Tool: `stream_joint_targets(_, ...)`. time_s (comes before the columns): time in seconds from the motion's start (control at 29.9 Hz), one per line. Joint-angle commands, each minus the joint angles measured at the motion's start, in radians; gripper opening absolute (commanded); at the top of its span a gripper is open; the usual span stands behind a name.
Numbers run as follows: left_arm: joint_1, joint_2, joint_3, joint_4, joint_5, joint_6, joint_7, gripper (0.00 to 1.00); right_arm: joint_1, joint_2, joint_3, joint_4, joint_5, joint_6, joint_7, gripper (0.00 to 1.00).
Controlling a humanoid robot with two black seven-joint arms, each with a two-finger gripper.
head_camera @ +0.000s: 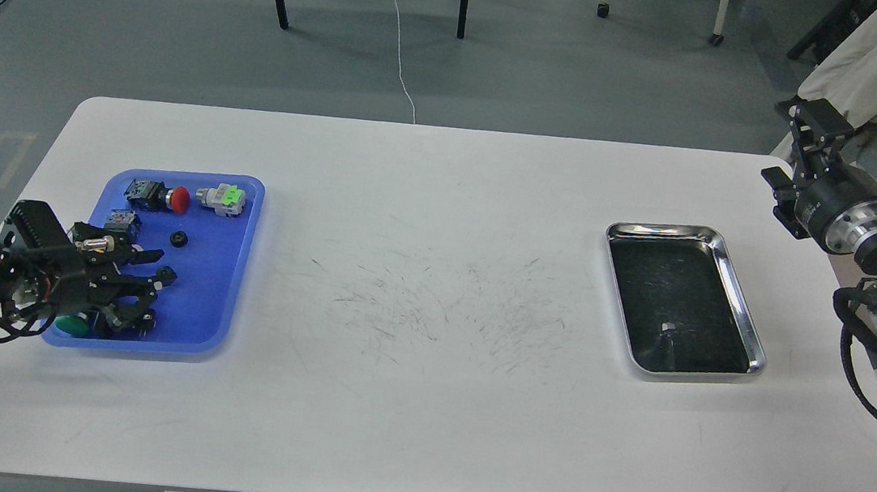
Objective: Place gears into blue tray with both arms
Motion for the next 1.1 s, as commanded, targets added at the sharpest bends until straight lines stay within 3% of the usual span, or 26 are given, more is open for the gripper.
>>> stream_joint_targets(0.0, -0.029, 0.020, 0.003, -0.002, -0.110, -0.010, 0.000, 0.46, -0.006, 0.002, 0.002, 0.001, 0.000, 0.000, 0.000, 0.97)
stream_joint_targets(0.27, -0.143, 0.083, -0.007, -0.011, -0.302, -0.087, 0.000, 0.47, -0.014, 0.002, 0.005, 0.001, 0.002, 0.000, 0.006, 0.97)
stream_joint_targets(0.4, -0.164, 0.084, -0.007, -0.014, -0.540, -0.176, 0.000, 0.48, -0.017, 0.002, 0.010, 0.004, 0.002, -0.005, 0.008, 0.97)
stream_joint_targets(0.77, -0.225, 0.089, -0.013, -0.026, -0.968, -0.297, 0.000, 0.49, -0.018, 0.009, 0.011, 0.007, 0.002, -0.009, 0.008, 0.97)
stream_joint_targets(0.94, -0.270, 0.086, -0.020, -0.026, -1.248, -0.406, 0.000, 0.49, -0.018, 0.012, 0.013, 0.010, 0.002, -0.012, 0.008, 0.97)
stream_joint_targets(1.07, -0.304, 0.079, -0.033, -0.025, -1.485, -0.438, 0.000, 0.51, -0.018, 0.012, 0.014, 0.012, 0.002, -0.014, 0.009, 0.97)
